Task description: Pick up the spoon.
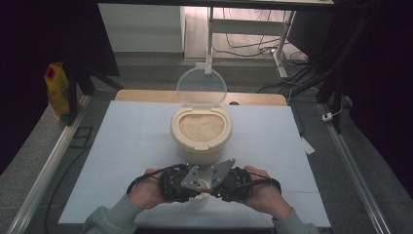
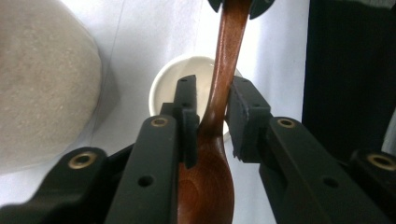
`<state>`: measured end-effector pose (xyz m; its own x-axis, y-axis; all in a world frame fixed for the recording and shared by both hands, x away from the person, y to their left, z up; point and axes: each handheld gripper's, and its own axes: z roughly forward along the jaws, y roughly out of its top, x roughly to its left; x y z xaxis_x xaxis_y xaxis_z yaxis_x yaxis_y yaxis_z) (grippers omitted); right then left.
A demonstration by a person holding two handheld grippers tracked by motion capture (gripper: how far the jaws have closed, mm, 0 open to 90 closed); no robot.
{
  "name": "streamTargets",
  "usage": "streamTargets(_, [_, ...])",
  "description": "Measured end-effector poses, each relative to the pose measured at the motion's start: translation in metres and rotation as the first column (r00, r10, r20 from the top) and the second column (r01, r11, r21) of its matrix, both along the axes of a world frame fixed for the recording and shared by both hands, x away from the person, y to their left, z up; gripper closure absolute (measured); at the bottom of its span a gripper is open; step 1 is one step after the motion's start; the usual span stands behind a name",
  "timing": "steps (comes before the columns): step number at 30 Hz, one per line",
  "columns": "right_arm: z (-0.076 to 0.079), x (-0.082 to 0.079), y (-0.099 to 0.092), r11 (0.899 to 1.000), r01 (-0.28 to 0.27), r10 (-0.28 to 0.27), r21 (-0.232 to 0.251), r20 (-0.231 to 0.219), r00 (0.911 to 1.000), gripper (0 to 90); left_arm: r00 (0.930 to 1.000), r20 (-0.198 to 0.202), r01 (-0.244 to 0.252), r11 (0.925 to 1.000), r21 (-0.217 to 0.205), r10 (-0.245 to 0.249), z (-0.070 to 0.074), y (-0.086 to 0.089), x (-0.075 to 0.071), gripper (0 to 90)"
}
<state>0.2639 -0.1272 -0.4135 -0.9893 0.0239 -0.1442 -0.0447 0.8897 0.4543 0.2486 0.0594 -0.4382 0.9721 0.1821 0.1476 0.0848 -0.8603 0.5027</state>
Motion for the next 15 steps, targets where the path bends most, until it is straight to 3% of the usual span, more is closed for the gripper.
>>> streamTargets(5, [0.001, 0.000, 0.002, 1.000, -0.018, 0.018, 0.016, 0.003, 0.9998, 77.2, 0.9987, 0.006, 0.050, 0.9976, 0.047, -0.050, -0.001, -0.001, -0.002, 79.5])
streamTargets(9, [0.003, -0.001, 0.002, 0.998, 0.001, -0.003, 0.068, 0.023, 0.9997, 78.8, 0.9995, 0.006, 0.031, 0.9989, 0.035, -0.031, -0.001, 0.001, -0.002, 80.1])
streamTargets(10, [0.005, -0.001, 0.000, 0.995, 0.008, -0.012, 0.095, 0.046, 0.9989, 75.1, 0.9997, 0.008, 0.021, 0.9995, 0.025, -0.021, -0.001, 0.003, -0.002, 80.1])
streamTargets(11, [0.007, 0.000, -0.002, 0.991, 0.027, -0.033, 0.129, 0.044, 0.9985, 71.3, 0.9997, 0.012, -0.023, 0.9997, -0.002, 0.023, 0.000, 0.005, -0.001, 80.2])
streamTargets(12, [0.009, 0.001, -0.005, 0.984, 0.045, -0.053, 0.172, 0.045, 0.9976, 68.9, 0.9991, 0.018, -0.038, 0.9993, -0.003, 0.038, 0.001, 0.008, 0.001, 80.2])
streamTargets(14, [0.013, 0.003, -0.011, 0.958, 0.105, -0.123, 0.265, 0.052, 0.9910, 61.3, 0.9983, 0.016, -0.055, 0.9984, -0.010, 0.055, 0.002, 0.010, 0.002, 80.2])
streamTargets(15, [0.014, 0.003, -0.014, 0.943, 0.141, -0.164, 0.301, 0.052, 0.9852, 59.6, 0.9952, 0.023, -0.095, 0.9950, -0.031, 0.095, 0.004, 0.013, 0.004, 80.2])
